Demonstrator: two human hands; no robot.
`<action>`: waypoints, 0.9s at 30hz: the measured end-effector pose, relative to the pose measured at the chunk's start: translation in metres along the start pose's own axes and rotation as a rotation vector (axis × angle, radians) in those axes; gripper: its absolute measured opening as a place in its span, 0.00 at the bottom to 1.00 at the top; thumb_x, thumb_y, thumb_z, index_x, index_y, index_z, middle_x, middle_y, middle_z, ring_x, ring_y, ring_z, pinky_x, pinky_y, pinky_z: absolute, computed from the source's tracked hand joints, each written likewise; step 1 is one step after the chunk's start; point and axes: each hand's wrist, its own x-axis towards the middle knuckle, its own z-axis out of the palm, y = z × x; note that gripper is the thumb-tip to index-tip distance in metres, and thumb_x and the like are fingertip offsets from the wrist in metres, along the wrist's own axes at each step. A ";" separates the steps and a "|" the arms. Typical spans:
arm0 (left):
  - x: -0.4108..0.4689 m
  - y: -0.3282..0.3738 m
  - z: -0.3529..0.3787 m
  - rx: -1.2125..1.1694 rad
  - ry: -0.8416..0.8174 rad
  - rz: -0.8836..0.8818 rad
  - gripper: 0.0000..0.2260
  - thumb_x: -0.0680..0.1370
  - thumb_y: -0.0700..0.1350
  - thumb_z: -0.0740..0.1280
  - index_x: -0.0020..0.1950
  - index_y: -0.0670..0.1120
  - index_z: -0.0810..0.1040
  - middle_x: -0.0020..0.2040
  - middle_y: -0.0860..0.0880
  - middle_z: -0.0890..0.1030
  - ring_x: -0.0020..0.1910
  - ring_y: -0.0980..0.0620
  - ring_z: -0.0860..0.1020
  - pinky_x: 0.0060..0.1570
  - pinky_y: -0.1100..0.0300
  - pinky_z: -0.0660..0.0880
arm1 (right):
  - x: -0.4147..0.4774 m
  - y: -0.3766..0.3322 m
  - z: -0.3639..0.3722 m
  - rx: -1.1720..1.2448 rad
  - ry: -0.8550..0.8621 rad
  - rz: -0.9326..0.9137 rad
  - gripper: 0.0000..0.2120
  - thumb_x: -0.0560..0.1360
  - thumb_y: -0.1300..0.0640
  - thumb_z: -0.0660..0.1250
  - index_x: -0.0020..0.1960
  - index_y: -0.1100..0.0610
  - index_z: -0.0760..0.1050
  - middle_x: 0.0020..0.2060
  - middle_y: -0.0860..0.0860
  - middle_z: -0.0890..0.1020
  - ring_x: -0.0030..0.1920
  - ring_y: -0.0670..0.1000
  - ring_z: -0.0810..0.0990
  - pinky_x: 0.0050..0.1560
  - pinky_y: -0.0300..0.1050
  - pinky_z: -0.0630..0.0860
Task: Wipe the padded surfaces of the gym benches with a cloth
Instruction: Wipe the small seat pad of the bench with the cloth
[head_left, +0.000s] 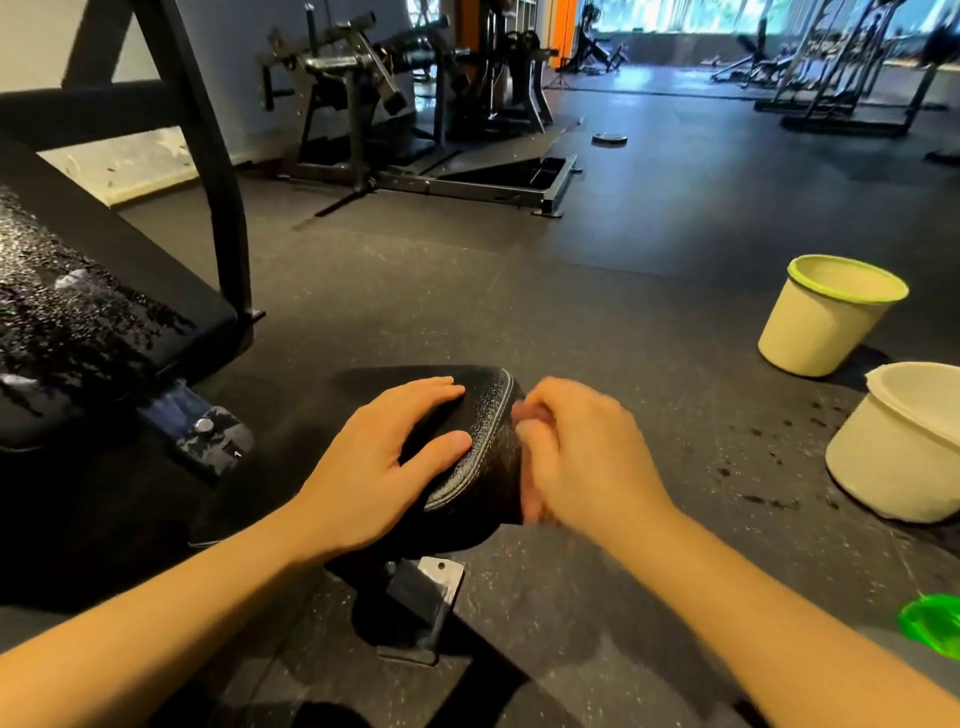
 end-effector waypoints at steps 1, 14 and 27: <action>0.000 0.000 0.000 0.004 -0.009 -0.004 0.25 0.79 0.67 0.59 0.74 0.61 0.71 0.73 0.66 0.71 0.73 0.65 0.67 0.73 0.55 0.66 | 0.014 0.006 -0.002 -0.016 -0.018 0.062 0.06 0.79 0.56 0.64 0.49 0.48 0.78 0.48 0.45 0.84 0.52 0.53 0.81 0.52 0.50 0.77; -0.002 0.000 0.000 -0.018 -0.015 0.000 0.27 0.78 0.68 0.59 0.75 0.59 0.71 0.73 0.65 0.71 0.73 0.64 0.68 0.72 0.59 0.65 | 0.017 -0.001 -0.002 -0.025 -0.014 0.049 0.06 0.81 0.57 0.63 0.51 0.52 0.79 0.51 0.46 0.83 0.54 0.52 0.80 0.49 0.47 0.73; -0.001 0.002 0.000 -0.015 -0.004 -0.021 0.28 0.77 0.68 0.59 0.74 0.59 0.72 0.72 0.65 0.72 0.72 0.64 0.69 0.71 0.60 0.65 | -0.024 -0.013 -0.010 0.123 -0.099 -0.158 0.04 0.79 0.58 0.64 0.46 0.52 0.75 0.38 0.40 0.77 0.47 0.49 0.79 0.50 0.48 0.74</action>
